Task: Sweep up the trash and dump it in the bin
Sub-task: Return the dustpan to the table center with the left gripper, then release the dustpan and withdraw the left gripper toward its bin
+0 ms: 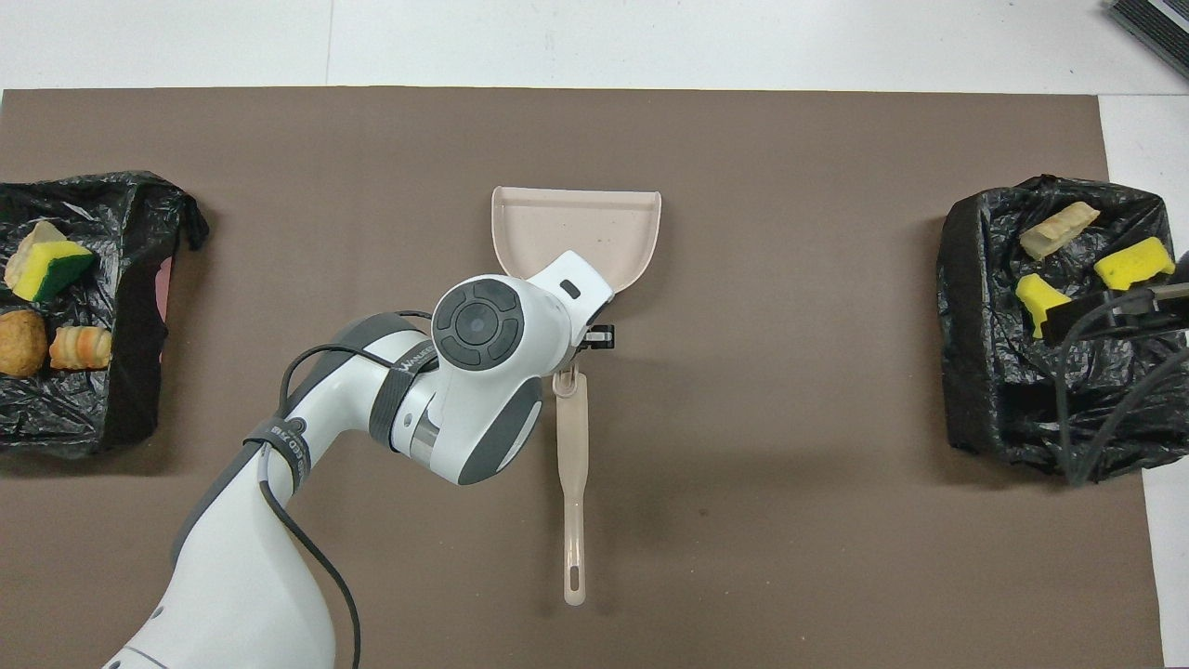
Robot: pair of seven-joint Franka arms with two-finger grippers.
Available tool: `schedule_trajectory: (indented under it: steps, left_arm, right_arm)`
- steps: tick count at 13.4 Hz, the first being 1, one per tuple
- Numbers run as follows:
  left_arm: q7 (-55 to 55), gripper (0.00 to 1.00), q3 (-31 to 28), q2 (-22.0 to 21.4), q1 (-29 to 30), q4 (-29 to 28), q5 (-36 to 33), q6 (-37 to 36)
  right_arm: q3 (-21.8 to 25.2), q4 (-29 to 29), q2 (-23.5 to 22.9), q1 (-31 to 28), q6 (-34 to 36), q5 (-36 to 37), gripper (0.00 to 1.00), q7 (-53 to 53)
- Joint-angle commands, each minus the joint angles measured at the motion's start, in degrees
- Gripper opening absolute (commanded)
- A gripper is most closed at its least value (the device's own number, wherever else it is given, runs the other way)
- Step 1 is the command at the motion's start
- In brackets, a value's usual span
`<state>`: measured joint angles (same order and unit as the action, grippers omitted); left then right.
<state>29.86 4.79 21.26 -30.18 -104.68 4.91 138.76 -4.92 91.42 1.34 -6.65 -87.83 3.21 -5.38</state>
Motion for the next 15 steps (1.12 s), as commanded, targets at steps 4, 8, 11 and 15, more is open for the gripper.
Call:
schedule_trajectory:
  steps: [4, 8, 11, 15]
  left_arm:
    - [-0.77, 1.00, -1.10, -7.28, 7.05, 1.93, -3.05, -11.05]
    - [-11.45, 1.00, -1.28, -13.77, 14.34, 1.67, -3.42, -22.45]
    - [-19.29, 1.00, -1.28, -19.05, 20.22, 1.32, -3.42, -32.12]
    - [-28.61, 1.00, -1.45, -25.82, 25.08, 1.84, -3.42, -40.48]
  right_arm:
    - [-0.18, -0.54, -0.29, -0.20, -0.14, -0.31, 1.00, 0.81]
    - [-0.09, -0.54, -0.29, -0.20, -0.14, -0.31, 1.00, 0.81]
    - [-0.09, -0.54, -0.29, -0.20, -0.14, -0.31, 1.00, 0.81]
    - [-0.09, -0.54, -0.29, -0.20, -0.14, -0.31, 1.00, 0.81]
